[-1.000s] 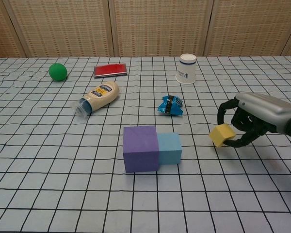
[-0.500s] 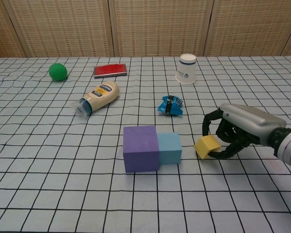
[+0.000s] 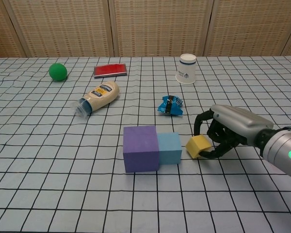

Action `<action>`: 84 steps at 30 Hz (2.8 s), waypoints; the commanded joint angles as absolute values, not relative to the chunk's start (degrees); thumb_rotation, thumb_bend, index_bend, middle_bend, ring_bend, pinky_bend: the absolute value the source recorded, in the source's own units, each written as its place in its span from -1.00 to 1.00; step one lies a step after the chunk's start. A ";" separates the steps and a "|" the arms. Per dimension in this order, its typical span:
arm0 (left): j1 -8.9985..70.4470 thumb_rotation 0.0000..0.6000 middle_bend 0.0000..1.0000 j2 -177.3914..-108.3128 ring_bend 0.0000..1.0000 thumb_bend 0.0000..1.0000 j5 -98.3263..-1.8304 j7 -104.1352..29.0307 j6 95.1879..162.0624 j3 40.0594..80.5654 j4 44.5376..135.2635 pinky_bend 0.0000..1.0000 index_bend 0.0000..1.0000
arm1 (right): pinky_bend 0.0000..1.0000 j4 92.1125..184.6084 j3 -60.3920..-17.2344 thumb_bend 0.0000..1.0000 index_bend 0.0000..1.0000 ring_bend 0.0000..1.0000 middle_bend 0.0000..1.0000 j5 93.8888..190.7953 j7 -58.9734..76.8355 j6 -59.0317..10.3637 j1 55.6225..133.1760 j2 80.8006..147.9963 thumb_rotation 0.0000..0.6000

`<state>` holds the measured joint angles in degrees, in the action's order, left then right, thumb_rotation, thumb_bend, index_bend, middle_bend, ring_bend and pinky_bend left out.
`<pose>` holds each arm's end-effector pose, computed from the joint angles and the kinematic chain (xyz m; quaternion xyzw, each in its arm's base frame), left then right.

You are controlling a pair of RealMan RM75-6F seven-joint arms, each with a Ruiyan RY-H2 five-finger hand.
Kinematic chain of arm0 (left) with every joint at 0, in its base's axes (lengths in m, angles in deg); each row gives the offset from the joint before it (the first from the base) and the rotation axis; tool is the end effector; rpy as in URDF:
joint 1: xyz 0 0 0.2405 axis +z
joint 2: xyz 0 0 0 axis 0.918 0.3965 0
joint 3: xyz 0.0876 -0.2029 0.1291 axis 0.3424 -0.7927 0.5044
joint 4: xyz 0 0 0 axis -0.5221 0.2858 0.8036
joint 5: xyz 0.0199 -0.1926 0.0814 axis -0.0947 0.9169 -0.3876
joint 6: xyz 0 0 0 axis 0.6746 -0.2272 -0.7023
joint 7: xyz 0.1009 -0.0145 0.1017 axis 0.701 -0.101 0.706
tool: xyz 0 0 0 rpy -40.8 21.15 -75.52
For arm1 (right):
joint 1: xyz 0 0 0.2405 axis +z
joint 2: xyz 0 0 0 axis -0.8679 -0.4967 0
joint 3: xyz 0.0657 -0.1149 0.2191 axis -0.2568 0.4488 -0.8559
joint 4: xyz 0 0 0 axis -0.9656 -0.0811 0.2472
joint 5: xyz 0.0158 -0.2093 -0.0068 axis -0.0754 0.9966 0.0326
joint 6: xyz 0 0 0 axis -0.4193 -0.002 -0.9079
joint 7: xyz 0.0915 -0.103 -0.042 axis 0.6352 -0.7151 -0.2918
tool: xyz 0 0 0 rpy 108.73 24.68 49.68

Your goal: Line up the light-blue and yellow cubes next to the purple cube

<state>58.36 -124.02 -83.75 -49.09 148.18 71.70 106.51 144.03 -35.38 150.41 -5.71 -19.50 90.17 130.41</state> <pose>-0.3018 0.1752 0.1374 -0.6447 -0.4191 -0.4233 0.4792 -0.1851 -0.2779 -0.0686 0.6961 -0.4703 0.3803 0.3869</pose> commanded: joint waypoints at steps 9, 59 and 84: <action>58.33 1.00 -0.43 -124.06 -0.72 0.01 -83.57 -49.20 148.05 71.66 106.45 -0.21 -0.46 | 1.00 142.97 -35.95 -0.74 0.21 0.67 0.81 150.13 -5.15 -19.15 90.69 131.65 1.00; 58.31 1.00 -0.42 -123.88 -0.68 0.01 -83.68 -49.16 148.01 71.75 106.58 -0.20 -0.45 | 1.00 144.52 -35.20 -0.74 -0.19 0.67 0.81 151.98 -0.24 -18.48 90.41 130.03 1.00; 58.30 1.00 -0.42 -124.01 -0.68 0.01 -83.71 -48.83 147.92 71.82 106.61 -0.20 -0.45 | 1.00 156.03 -36.24 -0.06 0.11 0.70 0.83 137.03 -13.72 -16.03 91.06 122.05 1.00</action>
<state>58.31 -124.01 -83.71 -48.83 147.93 71.82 106.62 156.10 -36.09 137.56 -15.41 -17.28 90.90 122.02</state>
